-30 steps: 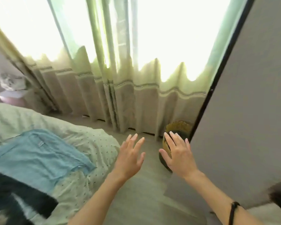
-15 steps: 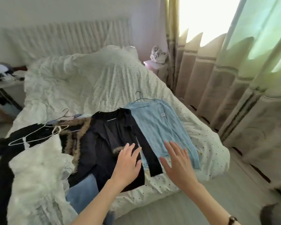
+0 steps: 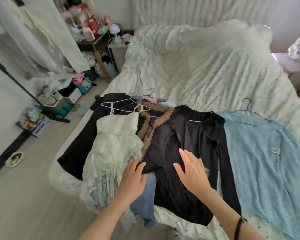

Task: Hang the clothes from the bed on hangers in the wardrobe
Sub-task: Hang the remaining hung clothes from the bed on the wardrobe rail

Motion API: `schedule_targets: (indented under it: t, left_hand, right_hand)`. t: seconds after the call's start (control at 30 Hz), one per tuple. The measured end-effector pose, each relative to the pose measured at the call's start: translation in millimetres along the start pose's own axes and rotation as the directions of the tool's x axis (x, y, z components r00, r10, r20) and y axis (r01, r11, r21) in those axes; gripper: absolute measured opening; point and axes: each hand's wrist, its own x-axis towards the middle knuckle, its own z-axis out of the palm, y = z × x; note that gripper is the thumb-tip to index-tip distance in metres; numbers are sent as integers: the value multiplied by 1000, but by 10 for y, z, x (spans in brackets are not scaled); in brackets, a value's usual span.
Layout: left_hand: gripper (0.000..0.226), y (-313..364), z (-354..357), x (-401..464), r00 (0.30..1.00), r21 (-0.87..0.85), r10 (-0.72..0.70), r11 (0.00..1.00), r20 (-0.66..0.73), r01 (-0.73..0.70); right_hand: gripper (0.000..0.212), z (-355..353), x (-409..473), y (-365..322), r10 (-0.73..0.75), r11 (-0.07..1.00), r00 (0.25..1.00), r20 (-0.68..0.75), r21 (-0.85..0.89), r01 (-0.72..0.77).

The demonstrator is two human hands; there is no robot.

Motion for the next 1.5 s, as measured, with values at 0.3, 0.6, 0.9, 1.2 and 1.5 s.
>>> schedule_targets:
  t: [0.3,0.6,0.9,1.2,1.5]
  left_hand:
    - [47,-773,-257,366,959,-89,-283,955,14,283]
    - [48,-2012,-402,1678,957,-81,-264,958,124,275]
    - [46,-3101,-497,3392,973,-96,-224,969,55,228]
    - [52,-3433,-42,4264,983,-23,-79,996,166,83]
    - [54,-3523,221,4298,944,107,-105,991,312,75]
  right_hand:
    - [58,200,1096,-476,-110,991,978,179,-50,121]
    - [55,747,2650,-1013,-30,989,976,214,-137,60]
    - [52,1261,4375,-1219,164,985,970,177,-84,-151]
    - [48,1666,5319,-1177,275,955,936,221,-176,-240]
    - [33,1924,5547,-1100,389,917,908,156,-156,-366]
